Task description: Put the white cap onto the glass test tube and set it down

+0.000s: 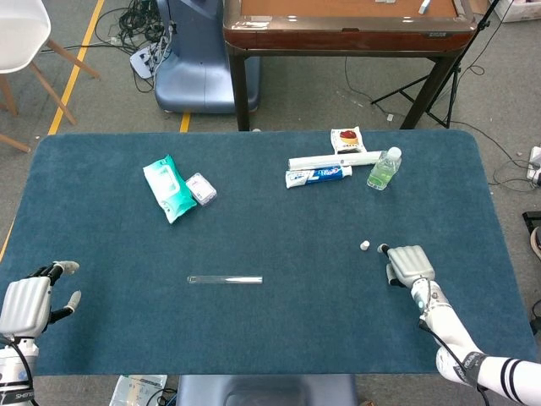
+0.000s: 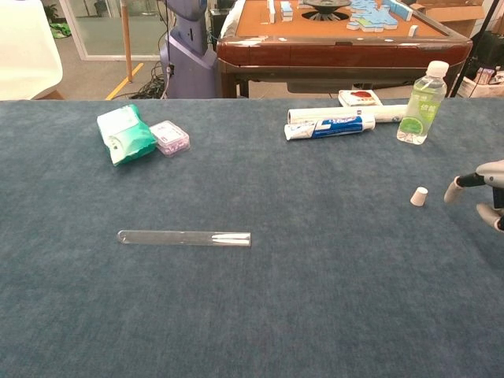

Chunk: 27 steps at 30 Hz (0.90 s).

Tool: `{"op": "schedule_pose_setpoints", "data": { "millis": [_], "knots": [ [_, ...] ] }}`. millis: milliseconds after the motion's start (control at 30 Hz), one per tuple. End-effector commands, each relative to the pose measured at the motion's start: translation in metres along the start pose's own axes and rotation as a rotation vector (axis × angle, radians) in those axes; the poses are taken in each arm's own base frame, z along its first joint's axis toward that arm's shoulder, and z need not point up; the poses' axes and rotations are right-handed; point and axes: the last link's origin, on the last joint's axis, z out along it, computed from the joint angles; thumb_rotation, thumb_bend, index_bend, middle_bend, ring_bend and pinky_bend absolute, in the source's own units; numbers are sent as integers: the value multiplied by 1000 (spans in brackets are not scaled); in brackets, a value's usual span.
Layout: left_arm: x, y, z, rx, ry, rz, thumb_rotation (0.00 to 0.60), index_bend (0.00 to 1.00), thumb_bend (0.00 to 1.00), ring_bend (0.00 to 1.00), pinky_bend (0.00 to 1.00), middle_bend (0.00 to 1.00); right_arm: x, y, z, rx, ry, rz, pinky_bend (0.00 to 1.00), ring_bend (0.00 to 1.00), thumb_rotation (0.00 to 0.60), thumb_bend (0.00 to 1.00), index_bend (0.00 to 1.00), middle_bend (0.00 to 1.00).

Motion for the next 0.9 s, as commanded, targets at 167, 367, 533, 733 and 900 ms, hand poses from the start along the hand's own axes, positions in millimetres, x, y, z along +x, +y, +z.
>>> {"op": "schedule_pose_setpoints", "data": {
  "millis": [167,367,533,733,900],
  "knots": [
    [0,0,1,-4,-1,-1,600,361,293,382,497,387,13,-11,19,8,13,-2,1000,1000,599,697,208,1000],
    [1,-1,0,1,1,-4,600,361,293,382,497,387,25,-23,28,28,35,-1,1000,1000,599,697,208,1000],
    [1,-4,-3,10,1,-4,600,361,293,382,497,387,27,-21,23,19,47,1,1000,1000,599,697,208,1000],
    [-1,-6,-3,13,-3,-2,600,361,293,382,497,387,20,-11,15,-3,16,-13,1000,1000,599,697,208,1000],
    [-3,-5,-3,6,-9,-6,600,361,293,382,497,387,14,-18,19,12,1,-13,1000,1000,600,697,208,1000]
  ]
}}
